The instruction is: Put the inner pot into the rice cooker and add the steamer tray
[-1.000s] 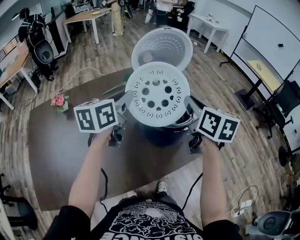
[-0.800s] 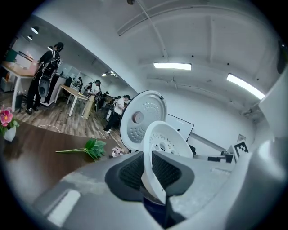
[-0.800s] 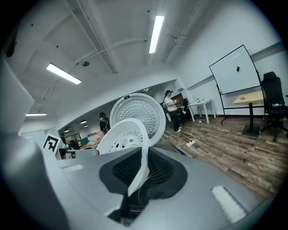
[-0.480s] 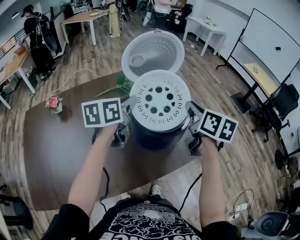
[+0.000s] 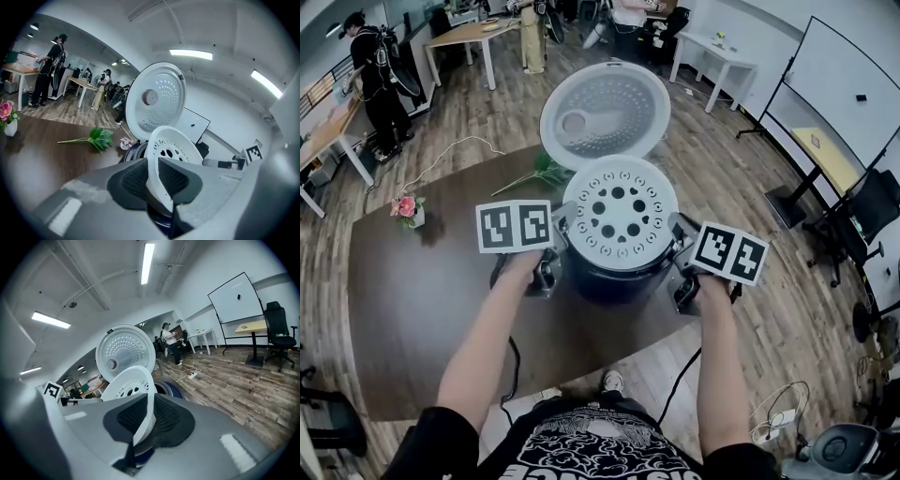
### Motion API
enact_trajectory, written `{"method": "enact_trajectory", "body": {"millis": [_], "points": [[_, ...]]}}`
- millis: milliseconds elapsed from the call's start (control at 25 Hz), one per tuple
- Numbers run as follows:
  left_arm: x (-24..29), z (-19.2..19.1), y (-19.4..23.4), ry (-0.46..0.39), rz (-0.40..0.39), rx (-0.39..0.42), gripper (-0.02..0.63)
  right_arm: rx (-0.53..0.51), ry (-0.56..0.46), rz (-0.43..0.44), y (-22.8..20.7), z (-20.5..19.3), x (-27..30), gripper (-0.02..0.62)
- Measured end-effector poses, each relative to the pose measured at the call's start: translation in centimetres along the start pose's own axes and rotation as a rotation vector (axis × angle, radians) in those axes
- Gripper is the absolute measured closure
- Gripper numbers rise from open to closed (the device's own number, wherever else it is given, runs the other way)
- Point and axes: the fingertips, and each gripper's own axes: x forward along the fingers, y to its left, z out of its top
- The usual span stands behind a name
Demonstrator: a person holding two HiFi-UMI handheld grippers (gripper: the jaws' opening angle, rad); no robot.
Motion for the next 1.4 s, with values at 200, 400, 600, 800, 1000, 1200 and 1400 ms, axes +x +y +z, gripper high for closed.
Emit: {"method": "enact_trajectory", "body": {"millis": [200, 400, 600, 800, 1000, 1200, 1400], "points": [[0.7, 0.0, 0.2, 0.02, 0.019, 0.029, 0.541, -0.006, 0.016, -0.021, -0.5, 0.0, 0.7, 0.549], [1.3, -0.1, 0.2, 0.035, 0.044, 0.079, 0.534, -0.072, 0.04, -0.063, -1.1, -0.3, 1.2, 0.537], [1.6, -0.5, 0.4, 0.058, 0.063, 0.148, 0.518, -0.189, 0.066, -0.128, -1.3, -0.7, 1.7, 0.528], [1.6, -0.7, 0.8, 0.06, 0.066, 0.17, 0.508, -0.227, 0.076, -0.138, -1.3, -1.1, 2.2, 0.525], [1.9, -0.6, 0.6, 0.053, 0.073, 0.194, 0.503, -0.242, 0.071, -0.142, -1.6, -0.9, 2.2, 0.524], [1.9, -0.8, 0.4, 0.052, 0.073, 0.207, 0.5, -0.248, 0.066, -0.143, -1.7, -1.0, 2.1, 0.523], [1.9, -0.6, 0.0, 0.042, 0.063, 0.226, 0.489, -0.254, 0.067, -0.146, -1.7, -0.8, 2.1, 0.523]]}}
